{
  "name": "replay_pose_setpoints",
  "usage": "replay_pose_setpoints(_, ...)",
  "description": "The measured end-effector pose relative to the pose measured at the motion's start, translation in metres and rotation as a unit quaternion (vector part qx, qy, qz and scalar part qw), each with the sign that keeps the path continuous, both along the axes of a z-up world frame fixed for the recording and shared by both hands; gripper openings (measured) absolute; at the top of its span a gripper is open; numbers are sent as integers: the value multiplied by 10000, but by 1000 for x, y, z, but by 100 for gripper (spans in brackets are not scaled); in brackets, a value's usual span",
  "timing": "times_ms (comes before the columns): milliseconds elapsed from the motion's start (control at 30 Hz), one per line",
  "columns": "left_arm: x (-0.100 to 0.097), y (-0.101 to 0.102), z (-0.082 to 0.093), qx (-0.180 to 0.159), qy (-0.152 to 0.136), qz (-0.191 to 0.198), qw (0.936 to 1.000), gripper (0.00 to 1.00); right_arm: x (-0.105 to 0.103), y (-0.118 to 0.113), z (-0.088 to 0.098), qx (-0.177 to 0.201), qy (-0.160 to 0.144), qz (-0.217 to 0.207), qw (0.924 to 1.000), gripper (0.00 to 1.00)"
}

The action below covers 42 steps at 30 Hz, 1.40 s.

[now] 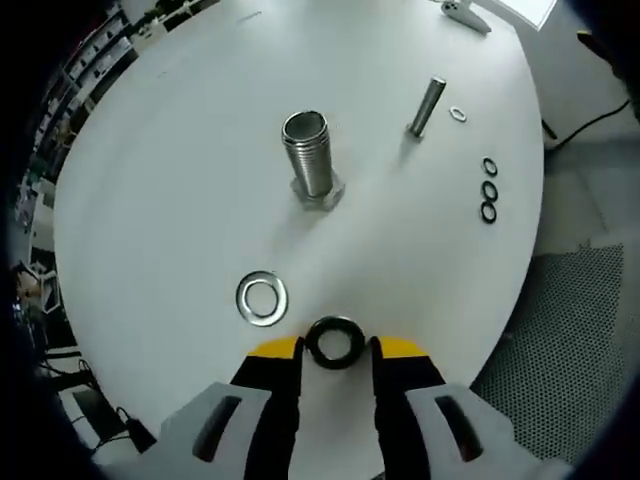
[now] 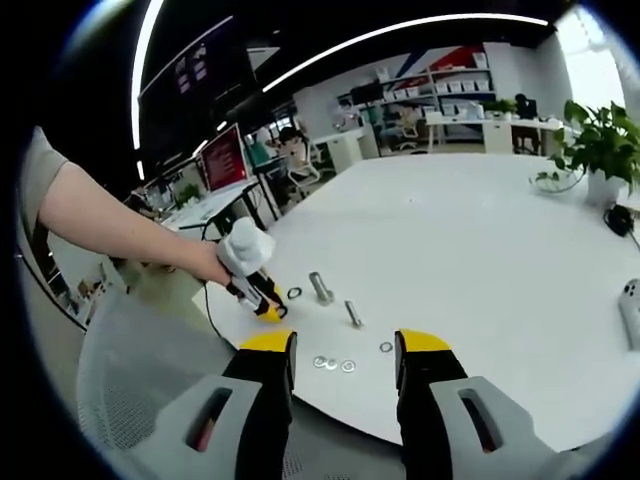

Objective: Place the washer onto the threaded stud by aligning its center hole with the stud, sliding it down to the base, and recovering from edge contact or off-axis alignment until the washer reaches the visible bottom stop.

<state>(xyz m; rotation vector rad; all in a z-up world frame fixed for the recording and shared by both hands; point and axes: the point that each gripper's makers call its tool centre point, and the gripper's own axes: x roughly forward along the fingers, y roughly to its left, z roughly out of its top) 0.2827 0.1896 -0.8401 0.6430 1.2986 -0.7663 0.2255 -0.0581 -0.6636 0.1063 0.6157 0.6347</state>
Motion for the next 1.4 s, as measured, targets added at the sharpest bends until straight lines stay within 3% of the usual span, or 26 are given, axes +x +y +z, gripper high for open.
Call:
replay_pose_setpoints(300, 2, 1, 0, 33, 18, 146, 9999, 20, 1, -1, 1, 31, -20, -38, 10000, 42)
replay_pose_setpoints(467, 0, -1, 0, 224, 51, 275, 9994, 19, 1, -1, 0, 43, -1, -36, 10000, 42)
replay_pose_setpoints(600, -3, -4, -1, 157, 66, 399, 9991, 19, 1, 0, 1, 72, 5, -36, 10000, 42)
replay_pose_setpoints(1400, -12, -9, 10, -93, 1, 269, 9996, 19, 1, -1, 1, 95, 9, -52, 9999, 42)
